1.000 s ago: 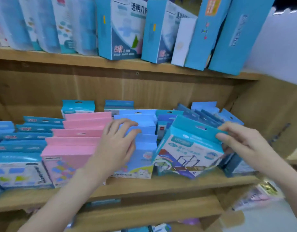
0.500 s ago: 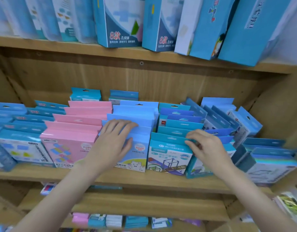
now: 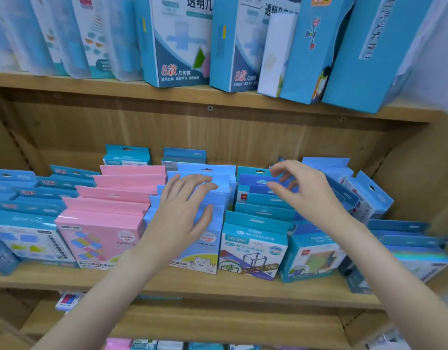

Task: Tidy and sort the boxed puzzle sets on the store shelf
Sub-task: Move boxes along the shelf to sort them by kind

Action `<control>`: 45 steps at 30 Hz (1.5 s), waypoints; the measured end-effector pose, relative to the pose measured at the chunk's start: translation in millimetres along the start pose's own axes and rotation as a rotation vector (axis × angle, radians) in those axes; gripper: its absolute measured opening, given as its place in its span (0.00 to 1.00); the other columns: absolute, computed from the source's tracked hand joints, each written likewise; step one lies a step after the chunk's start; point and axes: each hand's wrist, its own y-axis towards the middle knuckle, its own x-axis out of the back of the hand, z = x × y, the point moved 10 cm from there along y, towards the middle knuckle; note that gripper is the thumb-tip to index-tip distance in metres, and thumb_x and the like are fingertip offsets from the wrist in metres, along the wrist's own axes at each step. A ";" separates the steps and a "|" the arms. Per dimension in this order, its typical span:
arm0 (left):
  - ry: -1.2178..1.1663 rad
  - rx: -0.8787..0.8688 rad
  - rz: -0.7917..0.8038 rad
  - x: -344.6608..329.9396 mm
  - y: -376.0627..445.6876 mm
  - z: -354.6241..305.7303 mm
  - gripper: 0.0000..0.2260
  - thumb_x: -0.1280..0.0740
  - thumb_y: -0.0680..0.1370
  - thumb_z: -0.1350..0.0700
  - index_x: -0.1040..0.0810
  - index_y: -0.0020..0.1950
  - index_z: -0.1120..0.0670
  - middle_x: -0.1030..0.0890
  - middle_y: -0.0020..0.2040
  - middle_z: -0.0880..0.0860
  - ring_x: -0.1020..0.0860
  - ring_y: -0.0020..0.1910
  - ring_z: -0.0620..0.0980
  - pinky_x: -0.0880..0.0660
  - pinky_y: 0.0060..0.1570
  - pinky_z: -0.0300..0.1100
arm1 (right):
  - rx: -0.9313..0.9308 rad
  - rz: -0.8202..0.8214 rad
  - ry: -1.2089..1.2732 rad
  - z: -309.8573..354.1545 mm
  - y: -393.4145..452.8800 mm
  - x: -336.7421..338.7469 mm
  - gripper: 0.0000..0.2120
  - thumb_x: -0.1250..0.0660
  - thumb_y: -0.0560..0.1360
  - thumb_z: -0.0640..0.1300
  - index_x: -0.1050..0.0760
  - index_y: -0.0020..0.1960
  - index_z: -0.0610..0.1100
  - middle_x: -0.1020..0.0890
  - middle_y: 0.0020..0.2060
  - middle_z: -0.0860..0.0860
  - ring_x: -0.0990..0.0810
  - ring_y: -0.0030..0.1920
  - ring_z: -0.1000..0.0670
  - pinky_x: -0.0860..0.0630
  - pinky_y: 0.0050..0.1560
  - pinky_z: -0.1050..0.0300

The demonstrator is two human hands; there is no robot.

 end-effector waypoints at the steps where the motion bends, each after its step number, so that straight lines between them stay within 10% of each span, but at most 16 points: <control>1: 0.005 0.028 -0.014 4.7 0.1 7.8 0.15 0.44 0.77 0.52 0.26 0.58 0.56 0.24 0.58 0.53 0.31 0.60 0.50 0.42 0.65 0.50 | 0.031 0.025 0.014 8.2 10.1 -5.2 0.09 0.32 0.73 0.44 0.24 0.52 0.43 0.20 0.46 0.50 0.23 0.46 0.51 0.25 0.46 0.58; 11: 0.265 0.302 0.057 67.9 -44.5 140.0 0.17 0.46 0.74 0.48 0.23 0.54 0.54 0.21 0.51 0.52 0.24 0.51 0.55 0.42 0.59 0.48 | 0.268 0.367 0.002 104.3 124.3 -146.1 0.14 0.37 0.77 0.43 0.28 0.61 0.40 0.22 0.58 0.46 0.25 0.58 0.49 0.32 0.57 0.60; 20: 0.120 0.310 0.218 84.4 -78.6 223.2 0.30 0.55 0.76 0.34 0.24 0.59 0.52 0.24 0.59 0.48 0.29 0.59 0.53 0.32 0.59 0.53 | 0.066 0.662 -0.364 124.8 191.0 -302.6 0.15 0.38 0.76 0.42 0.31 0.61 0.36 0.24 0.59 0.38 0.25 0.58 0.39 0.29 0.52 0.52; 25: 0.053 0.284 0.256 82.0 -85.2 241.7 0.32 0.58 0.75 0.33 0.24 0.60 0.50 0.25 0.60 0.47 0.32 0.63 0.50 0.35 0.62 0.51 | 0.037 0.434 -0.323 129.7 207.8 -286.1 0.08 0.39 0.76 0.38 0.22 0.47 0.36 0.18 0.44 0.38 0.19 0.42 0.38 0.22 0.46 0.47; 37: -0.089 0.333 0.226 81.6 -73.5 246.9 0.29 0.55 0.72 0.36 0.26 0.62 0.49 0.30 0.64 0.46 0.34 0.64 0.50 0.38 0.64 0.51 | 0.331 -0.330 -0.333 190.7 148.3 -133.3 0.08 0.40 0.74 0.37 0.24 0.48 0.36 0.19 0.41 0.39 0.20 0.38 0.37 0.22 0.35 0.44; 45: -0.195 0.127 0.089 87.3 -53.7 195.0 0.16 0.45 0.77 0.47 0.23 0.55 0.53 0.25 0.58 0.50 0.27 0.58 0.51 0.32 0.59 0.57 | 0.111 -0.498 -0.241 164.6 87.0 16.6 0.07 0.40 0.77 0.46 0.25 0.50 0.47 0.19 0.42 0.41 0.22 0.39 0.41 0.34 0.39 0.61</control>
